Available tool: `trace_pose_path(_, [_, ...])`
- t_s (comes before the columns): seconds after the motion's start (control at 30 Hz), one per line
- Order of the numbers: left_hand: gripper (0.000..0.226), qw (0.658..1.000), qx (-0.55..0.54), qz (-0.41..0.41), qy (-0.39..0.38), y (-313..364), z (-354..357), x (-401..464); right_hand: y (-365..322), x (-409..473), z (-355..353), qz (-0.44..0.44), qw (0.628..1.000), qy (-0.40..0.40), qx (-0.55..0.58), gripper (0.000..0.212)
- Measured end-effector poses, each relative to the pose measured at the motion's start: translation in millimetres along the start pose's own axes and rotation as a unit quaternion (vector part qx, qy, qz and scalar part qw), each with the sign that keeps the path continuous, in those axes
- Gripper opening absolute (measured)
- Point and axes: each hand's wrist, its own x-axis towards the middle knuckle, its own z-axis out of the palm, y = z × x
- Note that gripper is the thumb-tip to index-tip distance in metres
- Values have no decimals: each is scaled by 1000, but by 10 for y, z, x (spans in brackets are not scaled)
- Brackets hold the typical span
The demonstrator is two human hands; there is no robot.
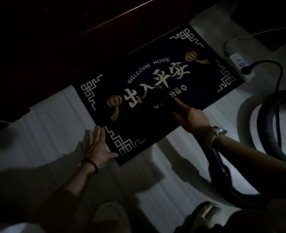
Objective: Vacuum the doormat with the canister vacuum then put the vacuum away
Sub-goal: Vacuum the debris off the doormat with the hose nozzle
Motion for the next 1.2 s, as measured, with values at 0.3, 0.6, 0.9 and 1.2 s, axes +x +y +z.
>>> trace_pose_path(0.3, [107, 999, 9, 49, 6, -192, -50, 50, -718, -495, 534, -201, 967, -149, -55, 55])
trace_pose_path(0.6, [49, 997, 0, 42, 62, -200, -142, 118, -553, -958, 585, -244, 942, -218, -73, 58])
trace_pose_path(0.9, [107, 997, 66, -23, 23, 103, 42, 11, 264, -937, 149, -107, 984, -133, -58, 54])
trace_pose_path(1.2, [99, 987, 138, -86, 11, 387, -34, -47, 1369, -545, -604, 80, 995, 50, 23, 52])
